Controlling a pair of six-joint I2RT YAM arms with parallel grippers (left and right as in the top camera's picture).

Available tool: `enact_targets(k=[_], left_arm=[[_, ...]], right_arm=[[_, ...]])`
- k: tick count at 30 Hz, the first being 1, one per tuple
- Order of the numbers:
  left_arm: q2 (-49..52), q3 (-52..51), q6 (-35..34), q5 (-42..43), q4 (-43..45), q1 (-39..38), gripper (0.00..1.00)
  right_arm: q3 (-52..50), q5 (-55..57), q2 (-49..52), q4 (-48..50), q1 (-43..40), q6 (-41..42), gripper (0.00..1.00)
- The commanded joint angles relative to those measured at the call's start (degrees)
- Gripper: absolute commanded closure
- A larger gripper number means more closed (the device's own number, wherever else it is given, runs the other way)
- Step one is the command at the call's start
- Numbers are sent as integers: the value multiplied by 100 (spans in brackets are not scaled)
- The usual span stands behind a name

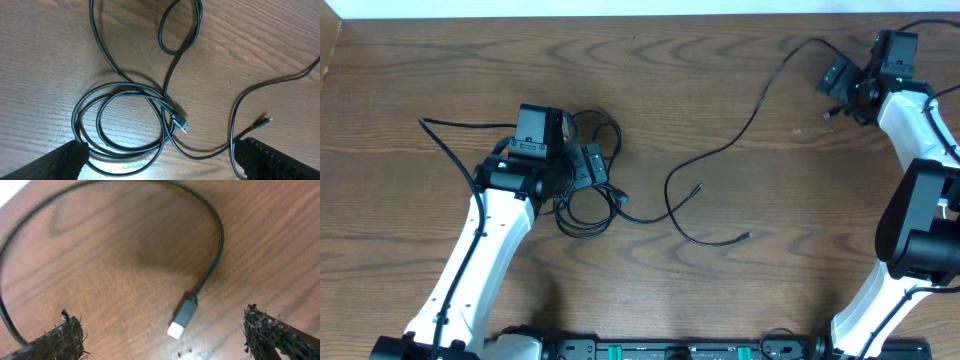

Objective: Untangle cables

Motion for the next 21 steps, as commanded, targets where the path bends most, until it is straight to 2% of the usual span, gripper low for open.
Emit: enact_targets(k=[1, 9, 15, 18, 21], left_arm=[[4, -7, 39, -72, -22, 13, 0], [4, -7, 39, -72, -20, 13, 1], [4, -7, 39, -72, -20, 13, 1], [4, -7, 39, -72, -20, 13, 1], [4, -7, 39, -72, -20, 13, 1]], right_arm=[[92, -437, -479, -275, 35, -17, 1], [92, -1637, -1032, -2155, 533, -50, 1], [7, -2015, -1023, -3779, 1467, -1648, 4], [-225, -1965, -1023, -4131, 2114, -2009, 4], [-741, -1558, -1023, -4015, 2822, -2031, 4]])
